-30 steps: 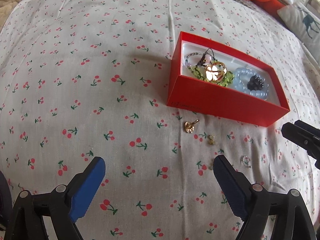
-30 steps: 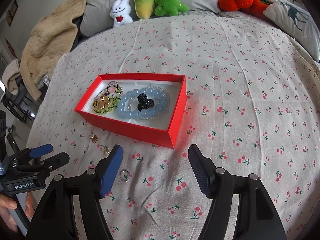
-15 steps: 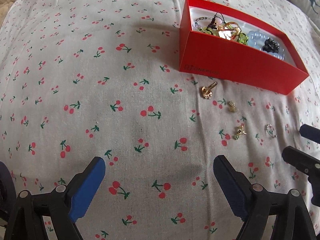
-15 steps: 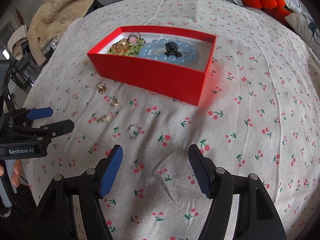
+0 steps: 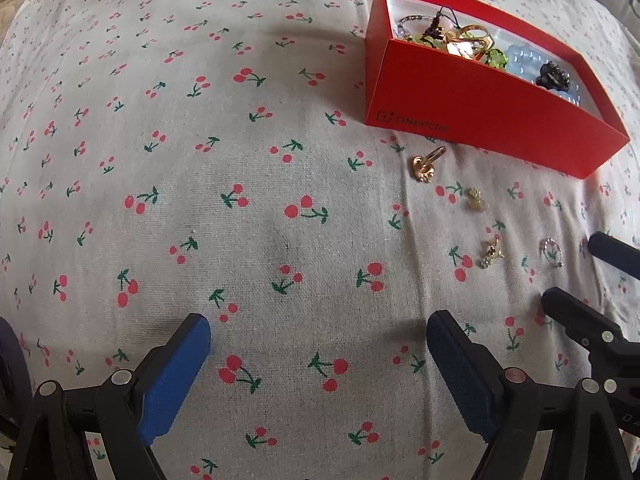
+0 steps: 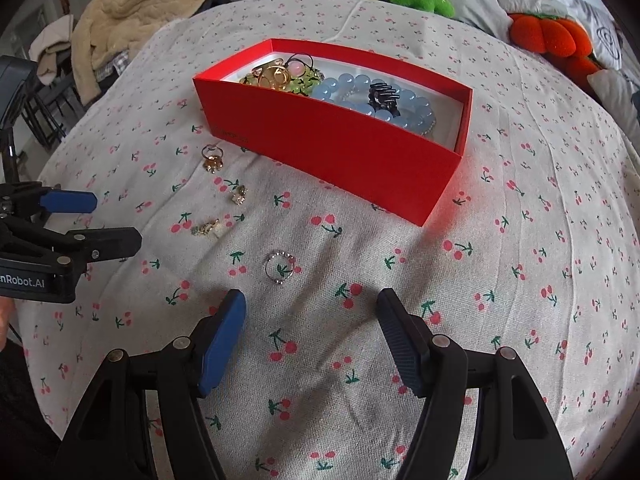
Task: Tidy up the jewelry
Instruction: 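Grasp the silver ring with the right tool while the left moves toward the gold earring, then grasp the gold hoop earring with the left tool while the right holds the silver ring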
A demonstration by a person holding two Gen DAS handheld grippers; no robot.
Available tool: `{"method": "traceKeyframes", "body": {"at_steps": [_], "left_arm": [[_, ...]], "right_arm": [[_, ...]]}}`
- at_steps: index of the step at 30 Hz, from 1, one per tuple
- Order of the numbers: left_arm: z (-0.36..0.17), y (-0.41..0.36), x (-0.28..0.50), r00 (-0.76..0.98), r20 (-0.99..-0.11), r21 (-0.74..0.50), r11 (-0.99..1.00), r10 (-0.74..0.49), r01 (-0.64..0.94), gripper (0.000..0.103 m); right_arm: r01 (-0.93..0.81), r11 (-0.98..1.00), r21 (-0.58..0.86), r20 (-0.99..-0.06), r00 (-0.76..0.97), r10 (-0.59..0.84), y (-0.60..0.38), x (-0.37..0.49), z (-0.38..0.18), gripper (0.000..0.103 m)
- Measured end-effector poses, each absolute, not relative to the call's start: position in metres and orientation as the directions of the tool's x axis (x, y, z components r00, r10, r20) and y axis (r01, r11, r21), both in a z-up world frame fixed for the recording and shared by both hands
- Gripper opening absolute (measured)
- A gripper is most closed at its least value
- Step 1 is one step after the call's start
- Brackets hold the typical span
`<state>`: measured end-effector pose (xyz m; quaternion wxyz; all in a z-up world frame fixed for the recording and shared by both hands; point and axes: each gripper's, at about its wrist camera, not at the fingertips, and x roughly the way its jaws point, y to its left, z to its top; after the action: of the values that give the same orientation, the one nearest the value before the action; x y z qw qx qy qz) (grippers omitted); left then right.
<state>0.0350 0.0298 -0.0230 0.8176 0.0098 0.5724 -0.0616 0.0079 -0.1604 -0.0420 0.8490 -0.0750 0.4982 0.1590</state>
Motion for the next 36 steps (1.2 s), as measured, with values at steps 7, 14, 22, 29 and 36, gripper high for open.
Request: {"method": "traceKeyframes", "body": {"at_steps": [7,14,22,29,36], "left_arm": [[-0.021,0.033,0.037,0.333,-0.936,-0.080,0.990,-0.113,0.113,0.091],[-0.020,0.034,0.037,0.335,-0.935,-0.087,0.990,-0.119,0.109,0.091],[-0.015,0.033,0.037,0.359,-0.923,-0.110,0.988,-0.142,0.108,0.091],[-0.014,0.015,0.044,0.389,-0.907,-0.103,0.982,-0.159,0.160,0.082],[-0.021,-0.005,0.056,0.428,-0.889,-0.054,0.965,-0.164,0.258,0.052]], "right_arm": [[-0.362,0.932,0.025,-0.866,0.458,0.201,-0.149,0.016,-0.041,0.052],[-0.402,0.915,0.017,-0.867,0.450,0.213,-0.139,0.016,-0.041,0.030],[-0.408,0.913,0.014,-0.863,0.456,0.218,-0.139,0.014,-0.039,0.005],[-0.388,0.921,0.028,-0.857,0.464,0.222,-0.152,0.011,-0.035,0.005],[-0.358,0.933,0.024,-0.861,0.467,0.201,-0.167,0.013,-0.033,0.005]]}}
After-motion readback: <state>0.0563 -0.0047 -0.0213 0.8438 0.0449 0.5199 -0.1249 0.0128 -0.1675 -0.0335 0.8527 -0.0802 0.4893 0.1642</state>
